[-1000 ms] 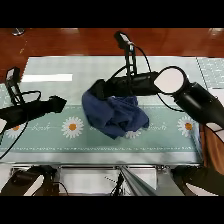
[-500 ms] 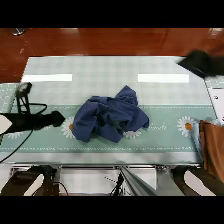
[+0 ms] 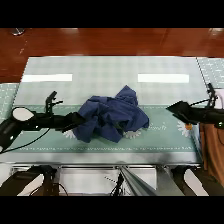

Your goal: Fold the shirts.

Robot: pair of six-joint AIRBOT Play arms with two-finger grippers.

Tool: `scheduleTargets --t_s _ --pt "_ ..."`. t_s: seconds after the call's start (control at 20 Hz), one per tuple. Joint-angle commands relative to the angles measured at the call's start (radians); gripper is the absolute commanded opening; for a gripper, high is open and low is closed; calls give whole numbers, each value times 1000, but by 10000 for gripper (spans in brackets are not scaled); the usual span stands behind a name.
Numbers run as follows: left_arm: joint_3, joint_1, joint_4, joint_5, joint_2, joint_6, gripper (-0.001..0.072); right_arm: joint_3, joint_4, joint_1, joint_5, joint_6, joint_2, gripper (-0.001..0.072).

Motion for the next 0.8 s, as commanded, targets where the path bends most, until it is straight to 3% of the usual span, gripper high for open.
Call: scheduleTargets --t_s 0.0,0.05,0.1,0.15,0.2,0.65,0.75 --pt "27 -17 -145 5 -157 141 699 -51 16 128 -53 -13 -31 617" --pt "42 -14 -145 1 -197 141 696 -51 21 170 -62 -6 -59 617" --pt "60 -13 -145 -2 -229 138 610 -51 51 210 -64 -5 -90 617" --pt "82 -14 -145 -8 -260 138 298 -50 99 253 -62 -13 -124 617" --pt "105 -15 -145 -15 -282 142 43 -44 128 292 -63 -25 -155 617" --pt "214 -16 -146 -38 -305 164 21 77 196 559 -161 -24 -426 616" --pt "214 -15 -146 -47 -305 164 21 121 196 584 -194 -8 -467 496"
